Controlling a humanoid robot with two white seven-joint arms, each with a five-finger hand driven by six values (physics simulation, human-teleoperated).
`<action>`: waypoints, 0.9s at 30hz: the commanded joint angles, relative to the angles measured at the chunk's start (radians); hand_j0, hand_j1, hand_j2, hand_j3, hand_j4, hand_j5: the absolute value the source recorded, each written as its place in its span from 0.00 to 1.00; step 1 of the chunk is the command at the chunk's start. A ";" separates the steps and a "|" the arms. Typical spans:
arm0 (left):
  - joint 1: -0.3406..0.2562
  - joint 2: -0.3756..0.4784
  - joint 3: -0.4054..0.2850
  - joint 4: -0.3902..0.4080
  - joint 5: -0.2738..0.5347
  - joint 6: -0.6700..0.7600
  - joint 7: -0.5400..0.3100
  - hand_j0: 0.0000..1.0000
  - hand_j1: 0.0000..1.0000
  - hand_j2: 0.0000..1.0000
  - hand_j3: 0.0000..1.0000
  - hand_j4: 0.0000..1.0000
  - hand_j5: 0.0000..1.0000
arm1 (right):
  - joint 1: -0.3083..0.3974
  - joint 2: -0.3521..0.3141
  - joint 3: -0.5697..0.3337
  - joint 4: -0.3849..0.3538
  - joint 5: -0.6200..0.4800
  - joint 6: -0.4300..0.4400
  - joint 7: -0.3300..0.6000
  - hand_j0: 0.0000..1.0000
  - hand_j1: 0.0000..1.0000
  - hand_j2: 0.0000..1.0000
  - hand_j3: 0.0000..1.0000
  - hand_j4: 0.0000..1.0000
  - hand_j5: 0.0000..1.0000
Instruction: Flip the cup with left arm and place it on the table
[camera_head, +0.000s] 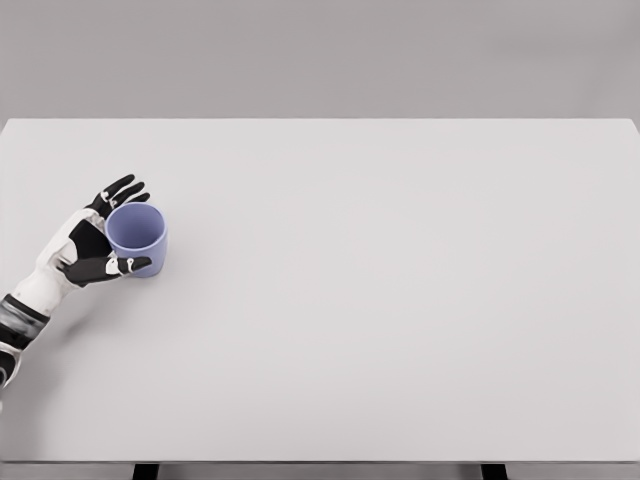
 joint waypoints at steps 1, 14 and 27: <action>0.000 0.001 0.002 -0.006 0.006 0.000 0.000 1.00 1.00 1.00 1.00 1.00 1.00 | 0.000 0.000 0.000 0.000 0.000 0.000 0.000 1.00 1.00 1.00 1.00 1.00 1.00; 0.000 0.012 0.025 -0.003 0.006 0.000 0.000 1.00 1.00 1.00 1.00 1.00 1.00 | 0.000 0.000 0.000 0.000 0.000 0.000 0.000 1.00 1.00 1.00 1.00 1.00 1.00; -0.002 0.027 0.026 0.005 0.001 0.000 0.000 1.00 1.00 1.00 1.00 1.00 1.00 | 0.000 0.000 0.000 0.000 0.000 0.000 0.000 1.00 1.00 1.00 1.00 1.00 1.00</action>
